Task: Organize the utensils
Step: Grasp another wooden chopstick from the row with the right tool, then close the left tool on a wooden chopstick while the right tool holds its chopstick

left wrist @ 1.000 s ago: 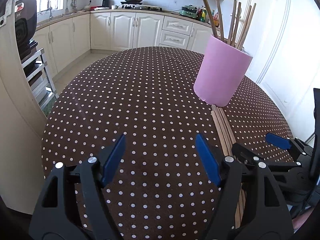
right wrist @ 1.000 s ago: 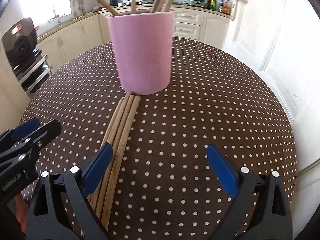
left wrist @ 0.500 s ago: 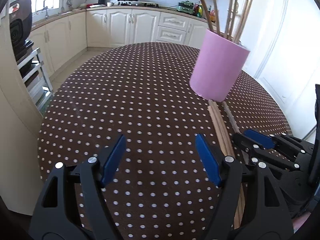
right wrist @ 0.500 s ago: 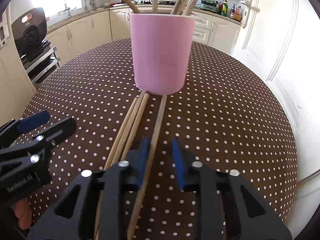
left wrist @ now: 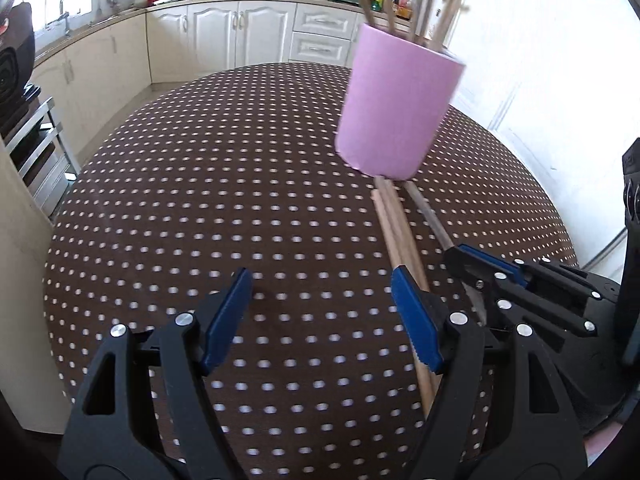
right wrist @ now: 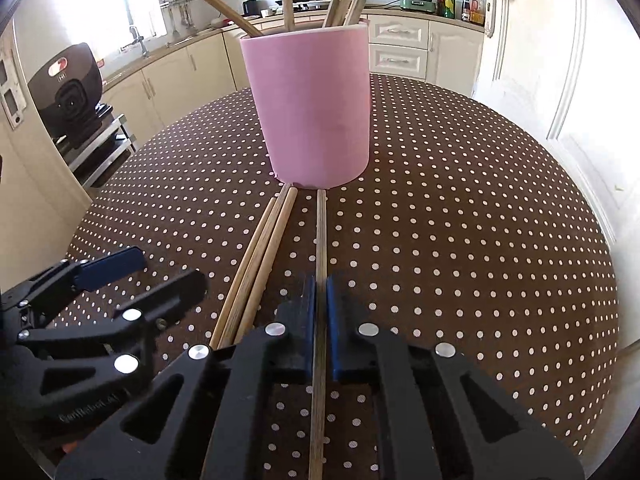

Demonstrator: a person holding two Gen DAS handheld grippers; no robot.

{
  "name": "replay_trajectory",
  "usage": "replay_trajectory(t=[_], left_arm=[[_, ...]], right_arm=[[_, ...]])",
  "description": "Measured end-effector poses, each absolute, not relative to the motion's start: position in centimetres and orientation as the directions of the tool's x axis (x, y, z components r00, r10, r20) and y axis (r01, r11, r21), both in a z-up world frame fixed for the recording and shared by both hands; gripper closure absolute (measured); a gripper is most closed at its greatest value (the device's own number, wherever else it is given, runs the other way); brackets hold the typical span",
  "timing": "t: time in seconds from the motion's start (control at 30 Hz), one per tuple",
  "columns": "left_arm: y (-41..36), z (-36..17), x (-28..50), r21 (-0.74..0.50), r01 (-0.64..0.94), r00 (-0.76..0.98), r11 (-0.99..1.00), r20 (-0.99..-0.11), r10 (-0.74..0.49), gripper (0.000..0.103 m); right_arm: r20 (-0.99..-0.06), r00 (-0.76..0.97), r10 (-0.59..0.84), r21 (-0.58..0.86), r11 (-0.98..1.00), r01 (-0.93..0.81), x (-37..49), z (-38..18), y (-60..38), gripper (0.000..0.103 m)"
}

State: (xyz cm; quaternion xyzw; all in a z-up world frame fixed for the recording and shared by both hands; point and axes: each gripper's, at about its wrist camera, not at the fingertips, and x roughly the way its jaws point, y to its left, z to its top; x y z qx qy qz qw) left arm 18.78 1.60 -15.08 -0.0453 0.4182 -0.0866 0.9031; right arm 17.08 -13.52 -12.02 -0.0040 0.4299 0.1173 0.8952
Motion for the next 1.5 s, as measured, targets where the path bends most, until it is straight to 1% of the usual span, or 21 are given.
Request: replay_trajectory(t=[0.13,0.27,0.33,0.53,0.7,0.87,0.93,1.0,1.1,1.2,1.4,1.5], left_arm=[[0.7,-15.2,19.1,-0.130,0.113,0.632,0.985,-0.756,-0.173,0.031],[0.2,-15.1,19.4,-0.146,0.123,0.624,0.981,-0.758,-0.191,0.031],[0.2,-15.0,19.7,-0.153,0.134,0.620,0.979,-0.758,-0.203,0.031],[-1.1,-15.1,20.2,-0.101,0.154,0.616,0.983,-0.768,-0.176,0.031],[-2.0,-15.1,20.6,-0.059,0.119,0.620,0.991,-0.775,-0.120,0.031],[-3.2,-14.8,21.4,-0.012,0.083,0.594,0.996,-0.803,-0.059,0.030],[-3.4,-14.7,21.5,0.023,0.036,0.585,0.999,-0.811,-0.003,0.030],[-3.6,-14.7,21.5,0.041,0.031,0.582,0.999,-0.813,0.015,0.030],[-3.5,-15.3,21.6,-0.007,0.047,0.541,0.999,-0.840,-0.032,0.030],[-4.1,-15.2,21.5,0.014,0.044,0.549,0.999,-0.836,-0.013,0.030],[-3.9,-14.2,21.2,-0.074,0.031,0.537,0.997,-0.840,-0.079,0.030],[-3.5,-13.9,21.1,-0.083,0.032,0.542,0.996,-0.836,-0.087,0.030]], right_arm=[[-0.767,0.599,0.228,0.126,0.970,-0.207,16.9,-11.9,-14.4,0.098],[-0.763,0.595,0.252,0.159,0.966,-0.204,16.8,-11.9,-15.3,0.098],[-0.764,0.600,0.240,0.152,0.969,-0.194,16.8,-11.9,-15.5,0.098],[-0.760,0.606,0.236,0.159,0.971,-0.179,15.8,-11.9,-16.4,0.098],[-0.747,0.626,0.225,0.142,0.973,-0.180,14.8,-12.0,-16.6,0.098],[-0.748,0.624,0.225,0.144,0.973,-0.179,15.0,-11.9,-16.5,0.098],[-0.748,0.625,0.226,0.144,0.973,-0.179,15.0,-11.9,-16.5,0.098],[-0.748,0.624,0.227,0.147,0.973,-0.178,15.0,-11.9,-16.5,0.098],[-0.749,0.625,0.221,0.139,0.974,-0.178,15.1,-11.9,-16.3,0.098],[-0.749,0.625,0.222,0.141,0.974,-0.176,15.1,-11.9,-16.3,0.098],[-0.746,0.624,0.232,0.156,0.972,-0.175,15.1,-11.9,-16.5,0.098],[-0.746,0.624,0.232,0.156,0.972,-0.175,15.1,-11.9,-16.5,0.098]])
